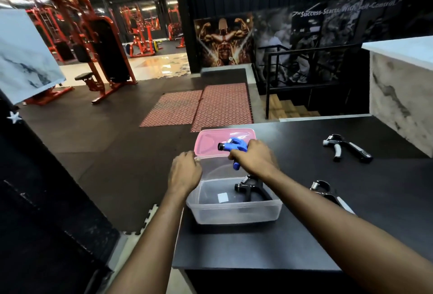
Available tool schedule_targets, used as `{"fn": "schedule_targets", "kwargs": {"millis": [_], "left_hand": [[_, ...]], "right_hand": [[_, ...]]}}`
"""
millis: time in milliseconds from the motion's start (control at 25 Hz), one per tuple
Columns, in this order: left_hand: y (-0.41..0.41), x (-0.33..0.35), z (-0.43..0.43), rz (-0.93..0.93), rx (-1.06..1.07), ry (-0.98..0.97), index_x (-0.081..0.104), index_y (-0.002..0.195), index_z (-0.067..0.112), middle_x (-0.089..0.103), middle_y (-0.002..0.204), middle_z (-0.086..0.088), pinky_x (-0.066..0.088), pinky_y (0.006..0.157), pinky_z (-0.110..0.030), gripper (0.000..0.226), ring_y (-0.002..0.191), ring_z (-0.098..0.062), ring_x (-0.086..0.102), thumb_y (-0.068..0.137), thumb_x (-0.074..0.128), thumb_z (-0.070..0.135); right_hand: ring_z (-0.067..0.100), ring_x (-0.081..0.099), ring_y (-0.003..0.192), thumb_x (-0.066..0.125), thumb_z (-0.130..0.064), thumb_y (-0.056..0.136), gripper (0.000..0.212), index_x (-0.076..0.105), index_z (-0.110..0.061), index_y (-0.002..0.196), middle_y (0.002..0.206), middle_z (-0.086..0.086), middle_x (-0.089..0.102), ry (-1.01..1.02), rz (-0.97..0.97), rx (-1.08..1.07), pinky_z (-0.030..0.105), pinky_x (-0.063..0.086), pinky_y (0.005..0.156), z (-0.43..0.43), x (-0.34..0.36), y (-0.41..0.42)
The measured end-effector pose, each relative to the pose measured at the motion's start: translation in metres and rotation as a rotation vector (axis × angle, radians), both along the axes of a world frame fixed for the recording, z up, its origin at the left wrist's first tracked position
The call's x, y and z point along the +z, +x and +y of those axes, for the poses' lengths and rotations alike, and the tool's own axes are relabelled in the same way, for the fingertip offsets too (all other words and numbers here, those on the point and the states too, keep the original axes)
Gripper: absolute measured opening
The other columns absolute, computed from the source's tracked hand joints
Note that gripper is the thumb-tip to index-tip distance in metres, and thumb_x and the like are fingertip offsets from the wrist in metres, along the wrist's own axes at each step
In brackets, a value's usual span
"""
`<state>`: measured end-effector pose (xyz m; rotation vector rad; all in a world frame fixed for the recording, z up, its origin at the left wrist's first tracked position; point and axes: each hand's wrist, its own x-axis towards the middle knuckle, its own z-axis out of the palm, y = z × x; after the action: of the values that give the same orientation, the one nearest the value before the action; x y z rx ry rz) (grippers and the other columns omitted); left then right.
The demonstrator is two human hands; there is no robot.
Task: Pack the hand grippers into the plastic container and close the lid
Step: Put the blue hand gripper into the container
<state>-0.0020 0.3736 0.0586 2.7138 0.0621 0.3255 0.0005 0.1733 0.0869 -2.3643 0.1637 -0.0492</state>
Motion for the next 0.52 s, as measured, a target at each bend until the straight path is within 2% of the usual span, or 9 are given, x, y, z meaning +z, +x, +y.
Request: {"fn": "schedule_targets", "kwargs": {"millis": [80, 160, 240, 320, 400, 520], "left_hand": [[-0.006, -0.016, 0.018, 0.071, -0.027, -0.048, 0.06, 0.096, 0.009, 0.066, 0.107, -0.019, 0.049, 0.082, -0.042, 0.025, 0.103, -0.039, 0.06, 0.088, 0.039, 0.021], [-0.014, -0.031, 0.023, 0.115, -0.08, -0.141, 0.055, 0.125, 0.012, 0.06, 0.128, -0.015, 0.047, 0.096, -0.04, 0.038, 0.121, -0.035, 0.055, 0.094, 0.035, 0.023], [-0.022, -0.036, 0.021, 0.096, -0.081, -0.27, 0.041, 0.145, 0.017, 0.051, 0.143, -0.013, 0.04, 0.103, -0.035, 0.047, 0.131, -0.032, 0.048, 0.099, 0.033, 0.024], [-0.026, -0.037, 0.017, 0.078, -0.083, -0.369, 0.037, 0.147, 0.022, 0.053, 0.142, -0.014, 0.041, 0.096, -0.031, 0.046, 0.129, -0.033, 0.051, 0.101, 0.032, 0.026], [-0.027, -0.037, 0.017, 0.095, -0.078, -0.412, 0.035, 0.148, 0.025, 0.055, 0.139, -0.015, 0.039, 0.09, -0.026, 0.047, 0.126, -0.033, 0.053, 0.101, 0.032, 0.026], [-0.025, -0.04, 0.017, 0.13, -0.033, -0.439, 0.03, 0.151, 0.025, 0.053, 0.142, -0.014, 0.036, 0.09, -0.022, 0.052, 0.127, -0.031, 0.052, 0.099, 0.032, 0.019]], "right_hand": [[0.023, 0.068, 0.067, 0.056, -0.064, 0.056, 0.046, 0.078, -0.025, 0.066, 0.066, 0.0, 0.072, -0.052, 0.048, 0.054, 0.033, 0.056, 0.062, 0.023, -0.009, -0.01], [0.022, 0.068, 0.069, 0.058, -0.063, 0.059, 0.034, 0.078, -0.035, 0.062, 0.065, -0.003, 0.071, -0.14, 0.122, 0.106, 0.031, 0.056, 0.066, 0.039, -0.019, -0.019], [0.021, 0.068, 0.078, 0.06, -0.056, 0.065, 0.025, 0.078, -0.039, 0.069, 0.075, -0.004, 0.073, -0.233, 0.226, 0.168, 0.031, 0.056, 0.072, 0.051, -0.027, -0.022], [0.022, 0.066, 0.086, 0.06, -0.046, 0.07, 0.023, 0.078, -0.033, 0.07, 0.083, -0.001, 0.07, -0.325, 0.323, 0.238, 0.031, 0.052, 0.072, 0.059, -0.032, -0.02], [0.024, 0.063, 0.094, 0.061, -0.044, 0.076, 0.026, 0.071, -0.022, 0.064, 0.084, -0.001, 0.064, -0.41, 0.394, 0.272, 0.028, 0.046, 0.074, 0.068, -0.038, -0.013], [0.023, 0.065, 0.106, 0.069, -0.05, 0.072, 0.032, 0.068, -0.022, 0.088, 0.1, 0.0, 0.068, -0.522, 0.41, 0.292, 0.025, 0.047, 0.076, 0.082, -0.052, -0.001]]}}
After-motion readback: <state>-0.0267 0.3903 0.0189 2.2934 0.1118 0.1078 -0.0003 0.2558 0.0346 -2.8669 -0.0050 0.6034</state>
